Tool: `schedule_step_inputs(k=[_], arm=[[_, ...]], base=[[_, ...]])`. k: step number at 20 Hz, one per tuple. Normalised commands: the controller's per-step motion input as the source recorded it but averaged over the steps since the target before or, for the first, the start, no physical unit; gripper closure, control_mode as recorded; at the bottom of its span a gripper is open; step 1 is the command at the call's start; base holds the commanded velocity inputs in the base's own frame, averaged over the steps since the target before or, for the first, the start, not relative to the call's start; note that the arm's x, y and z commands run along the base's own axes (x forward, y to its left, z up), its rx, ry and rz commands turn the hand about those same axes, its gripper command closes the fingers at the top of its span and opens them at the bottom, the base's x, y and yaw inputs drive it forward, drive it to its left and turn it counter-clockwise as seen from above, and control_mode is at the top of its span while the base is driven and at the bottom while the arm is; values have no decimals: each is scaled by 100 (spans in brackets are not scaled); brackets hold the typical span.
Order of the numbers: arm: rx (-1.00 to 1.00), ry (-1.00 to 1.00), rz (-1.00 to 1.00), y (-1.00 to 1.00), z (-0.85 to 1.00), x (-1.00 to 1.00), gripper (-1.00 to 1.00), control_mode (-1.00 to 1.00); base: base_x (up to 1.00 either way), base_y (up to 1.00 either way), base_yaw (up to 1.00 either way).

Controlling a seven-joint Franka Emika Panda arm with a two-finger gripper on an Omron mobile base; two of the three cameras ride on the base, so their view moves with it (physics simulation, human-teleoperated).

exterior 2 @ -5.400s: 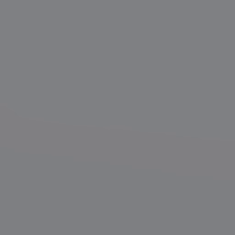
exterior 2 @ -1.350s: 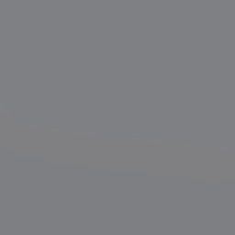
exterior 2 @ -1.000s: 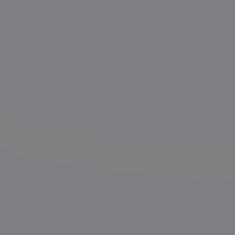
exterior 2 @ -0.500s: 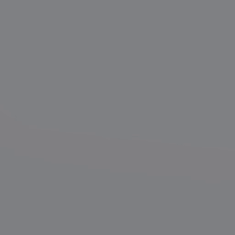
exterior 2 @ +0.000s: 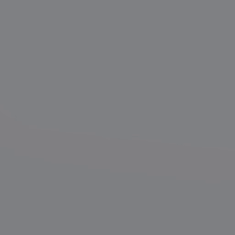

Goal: Pick up the bowls on the counter and stack them on top of one another in the open cabinet. Place the smaller bowl on top of the larger bowl.

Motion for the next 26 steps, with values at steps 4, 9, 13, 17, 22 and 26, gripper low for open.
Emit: schedule_step_inputs(k=[4,9,13,17,22,26], arm=[[11,0,4,92,26,0,100,-100],[0,1,4,100,33,0,100,-100],[-11,13,0,82,27,23,100,-100],[0,4,1,29,4,51,100,-100],[-2,1,0,53,0,51,100,-100],[-12,2,0,50,-5,22,100,-100]], base=[[0,0,0],[0,0,0],[0,0,0],[0,0,0],[0,0,0],[0,0,0]])
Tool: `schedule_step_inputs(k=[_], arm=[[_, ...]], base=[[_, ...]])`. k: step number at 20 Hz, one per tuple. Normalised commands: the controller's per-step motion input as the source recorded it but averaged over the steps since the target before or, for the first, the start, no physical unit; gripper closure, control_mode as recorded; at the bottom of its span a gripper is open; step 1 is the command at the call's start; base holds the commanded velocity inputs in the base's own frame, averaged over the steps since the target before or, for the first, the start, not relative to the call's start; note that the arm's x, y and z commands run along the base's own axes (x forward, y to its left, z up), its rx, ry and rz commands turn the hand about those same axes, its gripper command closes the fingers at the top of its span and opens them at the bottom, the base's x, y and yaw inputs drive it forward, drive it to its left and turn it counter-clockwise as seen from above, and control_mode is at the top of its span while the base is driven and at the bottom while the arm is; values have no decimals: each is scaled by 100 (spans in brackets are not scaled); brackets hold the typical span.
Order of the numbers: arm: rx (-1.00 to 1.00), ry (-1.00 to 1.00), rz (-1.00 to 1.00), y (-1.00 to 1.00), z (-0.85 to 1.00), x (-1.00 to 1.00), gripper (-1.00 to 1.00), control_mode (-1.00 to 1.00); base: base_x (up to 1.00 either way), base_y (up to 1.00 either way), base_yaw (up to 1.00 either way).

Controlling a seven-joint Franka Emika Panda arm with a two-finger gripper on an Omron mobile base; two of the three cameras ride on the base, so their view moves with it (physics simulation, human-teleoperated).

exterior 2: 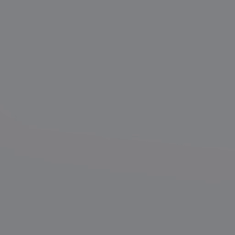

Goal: Pick up the bowls on the counter and stack them on top of one another in the open cabinet. Place the smaller bowl on top of the larger bowl.

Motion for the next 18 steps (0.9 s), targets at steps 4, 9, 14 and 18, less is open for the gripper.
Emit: schedule_step_inputs(k=[4,9,14,18], arm=[[-4,7,0,19,-25,29,100,-100],[0,3,0,8,-47,26,100,-100],[0,0,0,5,-46,23,100,-100],[0,0,0,8,-28,8,100,-100]], base=[[0,0,0],[0,0,0],[0,0,0],[0,0,0]])
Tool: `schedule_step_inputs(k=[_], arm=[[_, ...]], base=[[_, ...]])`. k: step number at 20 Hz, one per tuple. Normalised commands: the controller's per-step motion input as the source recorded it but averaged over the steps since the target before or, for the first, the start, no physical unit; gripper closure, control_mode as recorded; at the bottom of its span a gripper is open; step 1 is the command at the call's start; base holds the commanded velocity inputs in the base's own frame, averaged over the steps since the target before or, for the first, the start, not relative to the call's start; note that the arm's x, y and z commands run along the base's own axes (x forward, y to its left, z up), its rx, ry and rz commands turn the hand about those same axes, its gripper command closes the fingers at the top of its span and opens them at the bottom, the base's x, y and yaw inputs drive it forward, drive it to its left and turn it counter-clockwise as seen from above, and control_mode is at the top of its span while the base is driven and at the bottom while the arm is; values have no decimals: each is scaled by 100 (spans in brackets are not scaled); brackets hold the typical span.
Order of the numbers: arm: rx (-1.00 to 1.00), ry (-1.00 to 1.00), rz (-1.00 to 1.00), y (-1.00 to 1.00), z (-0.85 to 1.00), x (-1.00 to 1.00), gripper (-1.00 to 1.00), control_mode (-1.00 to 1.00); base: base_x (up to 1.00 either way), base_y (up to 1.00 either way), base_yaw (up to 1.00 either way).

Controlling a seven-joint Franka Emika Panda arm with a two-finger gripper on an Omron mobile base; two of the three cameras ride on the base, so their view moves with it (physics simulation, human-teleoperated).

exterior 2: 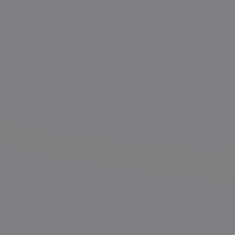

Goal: Pick up the bowls on the counter and stack them on top of one another in the open cabinet. Place the smaller bowl on top of the larger bowl.

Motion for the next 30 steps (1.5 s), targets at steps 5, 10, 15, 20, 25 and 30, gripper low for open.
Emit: schedule_step_inputs(k=[5,10,15,20,25,30], arm=[[0,0,0,13,-10,1,-100,-100],[0,0,0,0,11,0,-100,-100],[0,0,0,0,30,0,-100,-100],[0,0,0,-4,26,-12,-100,-100],[0,0,0,-17,4,-29,-100,-100],[0,0,0,-27,0,-3,-100,-100]], base=[[0,0,0],[0,0,0],[0,0,0],[0,0,0],[0,0,0],[0,0,0]])
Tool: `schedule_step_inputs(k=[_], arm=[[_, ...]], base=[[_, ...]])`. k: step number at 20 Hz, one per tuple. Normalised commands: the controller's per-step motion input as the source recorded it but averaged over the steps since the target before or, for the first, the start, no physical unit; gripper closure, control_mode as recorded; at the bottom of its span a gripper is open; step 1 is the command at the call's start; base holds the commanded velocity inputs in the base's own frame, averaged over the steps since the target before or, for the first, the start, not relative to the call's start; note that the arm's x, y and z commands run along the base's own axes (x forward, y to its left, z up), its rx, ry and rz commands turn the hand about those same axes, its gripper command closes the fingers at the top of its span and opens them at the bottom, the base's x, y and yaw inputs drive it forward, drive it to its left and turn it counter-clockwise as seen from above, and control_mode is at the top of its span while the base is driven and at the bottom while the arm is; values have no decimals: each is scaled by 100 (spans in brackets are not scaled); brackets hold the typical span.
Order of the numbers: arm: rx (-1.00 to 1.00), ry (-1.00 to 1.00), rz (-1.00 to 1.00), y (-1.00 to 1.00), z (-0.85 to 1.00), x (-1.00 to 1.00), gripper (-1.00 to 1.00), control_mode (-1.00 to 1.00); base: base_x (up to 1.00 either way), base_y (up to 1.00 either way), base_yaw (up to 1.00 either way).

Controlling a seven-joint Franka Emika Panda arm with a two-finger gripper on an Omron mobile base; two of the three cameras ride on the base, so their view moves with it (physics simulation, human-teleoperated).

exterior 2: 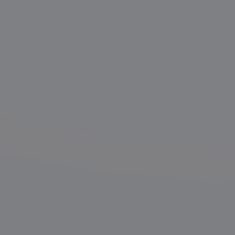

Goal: Pick up the bowls on the counter and stack them on top of one another in the open cabinet. Place the smaller bowl on top of the larger bowl.

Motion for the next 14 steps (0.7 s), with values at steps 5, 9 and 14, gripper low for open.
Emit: schedule_step_inputs(k=[5,9,14], arm=[[0,3,0,-28,0,0,-100,-100],[0,9,0,-9,-3,11,-100,-100],[0,10,0,0,-20,19,-100,-100]], base=[[0,0,0],[0,0,0],[0,0,0]])
